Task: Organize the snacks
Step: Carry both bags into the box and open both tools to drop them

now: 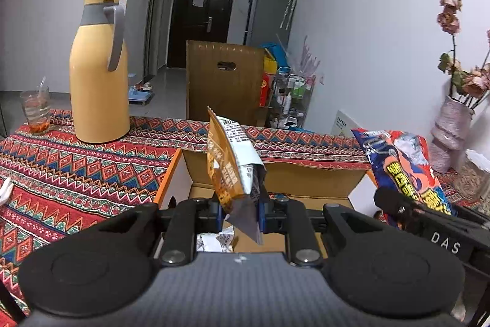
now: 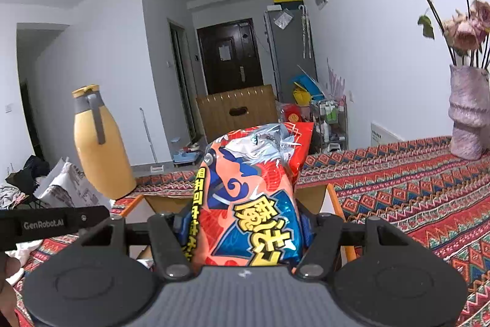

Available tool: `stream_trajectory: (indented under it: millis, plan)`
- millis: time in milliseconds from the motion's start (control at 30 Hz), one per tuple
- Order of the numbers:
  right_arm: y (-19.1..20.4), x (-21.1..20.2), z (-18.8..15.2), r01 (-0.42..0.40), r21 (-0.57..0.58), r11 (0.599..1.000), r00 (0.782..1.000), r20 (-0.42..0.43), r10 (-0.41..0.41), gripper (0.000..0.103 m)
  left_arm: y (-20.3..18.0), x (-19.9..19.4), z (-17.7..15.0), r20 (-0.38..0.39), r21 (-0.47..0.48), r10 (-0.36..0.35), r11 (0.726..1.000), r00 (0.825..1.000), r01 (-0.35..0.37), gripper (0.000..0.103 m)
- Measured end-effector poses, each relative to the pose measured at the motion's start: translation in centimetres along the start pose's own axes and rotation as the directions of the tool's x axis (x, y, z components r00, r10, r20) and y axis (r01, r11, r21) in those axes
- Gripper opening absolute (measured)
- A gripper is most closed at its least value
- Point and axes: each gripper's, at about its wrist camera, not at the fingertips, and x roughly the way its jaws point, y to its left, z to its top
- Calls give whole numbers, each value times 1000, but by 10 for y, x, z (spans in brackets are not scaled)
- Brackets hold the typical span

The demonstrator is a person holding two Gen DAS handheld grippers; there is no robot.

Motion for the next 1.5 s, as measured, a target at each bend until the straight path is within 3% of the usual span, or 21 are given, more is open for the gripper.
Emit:
stream_trajectory:
  millis: [167,567,667,700,733,767,800,1300,1500]
  plan:
    - [-5,9,-8,10,4,1000,1000,-3,-10,61,5,13,-9,-3,-3,14,1000,1000,-14,20]
    - [4,32,-23,27,-32,999,995,-99,-30,62,13,26,-20,-58,-14,22,1000,998,-23,22]
    - [3,31,-24,24,-30,999,994,-104,-27,70,12,21,-21,-47,-17,28,999,999,-28,56]
    - [3,30,-24,23,-28,999,994,-102,-26,73,12,19,-21,-32,-15,41,999,999,-41,76]
    - [4,28,-24,20,-27,999,995,-99,-22,84,11,16,-21,-16,-14,54,998,998,-55,91]
    - [3,26,-24,17,-24,1000,996,-92,-19,97,11,13,-21,-3,-15,63,998,998,-63,97]
    - [3,24,-24,16,-19,1000,996,-85,-18,102,12,9,-20,8,-22,66,998,998,-66,103]
    - [-1,3,-16,13,-5,1000,1000,-28,-14,103,14,-4,-15,4,-58,81,995,997,-81,103]
    - [-1,-19,-5,4,-10,1000,1000,22,-4,103,7,-26,-7,44,-47,80,996,996,-78,103]
